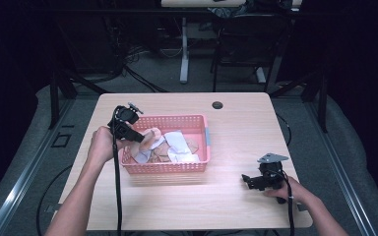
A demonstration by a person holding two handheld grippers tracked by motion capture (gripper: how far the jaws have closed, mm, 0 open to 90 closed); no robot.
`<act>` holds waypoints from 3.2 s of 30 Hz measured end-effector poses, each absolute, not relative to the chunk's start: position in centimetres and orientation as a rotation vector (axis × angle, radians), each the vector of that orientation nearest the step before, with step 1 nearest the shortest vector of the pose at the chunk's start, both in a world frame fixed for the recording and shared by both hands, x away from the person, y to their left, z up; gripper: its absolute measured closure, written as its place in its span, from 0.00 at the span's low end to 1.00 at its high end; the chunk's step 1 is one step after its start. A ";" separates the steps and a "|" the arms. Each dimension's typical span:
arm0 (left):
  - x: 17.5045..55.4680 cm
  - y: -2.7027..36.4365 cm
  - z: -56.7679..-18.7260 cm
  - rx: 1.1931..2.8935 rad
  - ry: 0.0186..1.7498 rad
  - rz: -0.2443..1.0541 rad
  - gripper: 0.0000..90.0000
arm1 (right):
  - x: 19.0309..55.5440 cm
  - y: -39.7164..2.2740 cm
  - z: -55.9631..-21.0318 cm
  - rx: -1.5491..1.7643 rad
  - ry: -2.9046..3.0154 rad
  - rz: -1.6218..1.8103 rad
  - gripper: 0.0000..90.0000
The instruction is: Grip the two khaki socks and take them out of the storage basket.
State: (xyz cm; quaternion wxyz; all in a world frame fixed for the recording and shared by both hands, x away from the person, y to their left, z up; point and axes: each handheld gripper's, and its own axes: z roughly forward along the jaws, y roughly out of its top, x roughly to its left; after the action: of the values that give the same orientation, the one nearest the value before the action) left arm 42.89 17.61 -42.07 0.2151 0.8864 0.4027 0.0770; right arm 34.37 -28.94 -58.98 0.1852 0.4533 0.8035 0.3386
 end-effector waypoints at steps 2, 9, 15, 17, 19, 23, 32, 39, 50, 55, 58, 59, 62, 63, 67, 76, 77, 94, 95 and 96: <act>42.9 17.6 -41.7 2.462 1.112 0.217 0.93 | 34.4 -28.9 -59.0 1.277 2.264 0.954 0.00; 42.7 17.8 -40.8 2.454 1.093 0.211 0.93 | 34.4 -28.9 -59.0 1.277 2.264 0.954 0.00; 42.4 18.0 -40.3 2.451 1.079 0.203 0.93 | 34.4 -28.9 -59.0 1.277 2.264 0.953 0.00; 42.2 18.2 -40.1 2.450 1.080 0.205 0.93 | 34.4 -28.9 -59.0 1.277 2.265 0.953 0.00; 42.1 18.4 -39.9 2.445 1.081 0.206 0.93 | 34.3 -28.9 -59.0 1.279 2.260 0.952 0.00; 41.8 18.9 -39.3 2.428 1.074 0.213 0.93 | 34.3 -28.9 -59.0 1.278 2.259 0.946 0.00; 41.6 19.6 -37.7 2.415 1.078 0.250 0.93 | 34.3 -28.9 -59.0 1.275 2.259 0.940 0.00; 41.4 20.3 -36.4 2.407 1.086 0.279 0.93 | 34.3 -28.9 -58.9 1.275 2.262 0.940 0.00; 40.9 22.9 -34.9 2.373 1.140 0.328 0.93 | 34.3 -28.9 -59.0 1.275 2.259 0.940 0.00; 40.7 24.2 -35.0 2.355 1.173 0.340 0.93 | 34.3 -28.9 -59.0 1.275 2.259 0.941 0.00; 40.7 24.7 -35.0 2.345 1.186 0.342 0.93 | 34.3 -28.9 -59.0 1.279 2.258 0.947 0.00; 40.7 25.0 -35.3 2.348 1.201 0.346 0.93 | 34.3 -28.9 -58.9 1.275 2.262 0.941 0.00; 40.7 25.6 -35.5 2.344 1.208 0.345 0.93 | 34.3 -28.9 -59.0 1.276 2.257 0.939 0.00; 40.7 25.6 -35.5 2.344 1.208 0.345 0.93 | 34.3 -28.9 -59.0 1.277 2.258 0.940 0.00; 41.1 27.0 -35.9 2.338 1.246 0.325 0.93 | 34.3 -28.9 -58.9 1.276 2.262 0.939 0.00; 40.7 30.3 -36.2 2.285 1.346 0.363 0.93 | 34.3 -28.9 -58.9 1.279 2.260 0.939 0.00; 40.6 30.7 -36.4 2.268 1.355 0.360 0.93 | 34.3 -28.9 -58.9 1.279 2.261 0.939 0.00; 41.3 33.4 -42.9 2.276 1.526 0.284 0.93 | 34.4 -28.9 -59.0 1.277 2.258 0.946 0.00; 41.5 33.4 -43.3 2.271 1.534 0.285 0.93 | 34.4 -28.9 -59.0 1.274 2.261 0.944 0.00; 41.6 33.3 -43.8 2.272 1.544 0.283 0.93 | 34.4 -28.9 -59.0 1.278 2.263 0.942 0.00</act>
State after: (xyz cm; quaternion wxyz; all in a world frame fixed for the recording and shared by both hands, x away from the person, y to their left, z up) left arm 41.62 33.34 -43.79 0.1891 0.8079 0.5489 0.1008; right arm 34.36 -28.88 -58.96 0.1876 0.4540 0.8042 0.3347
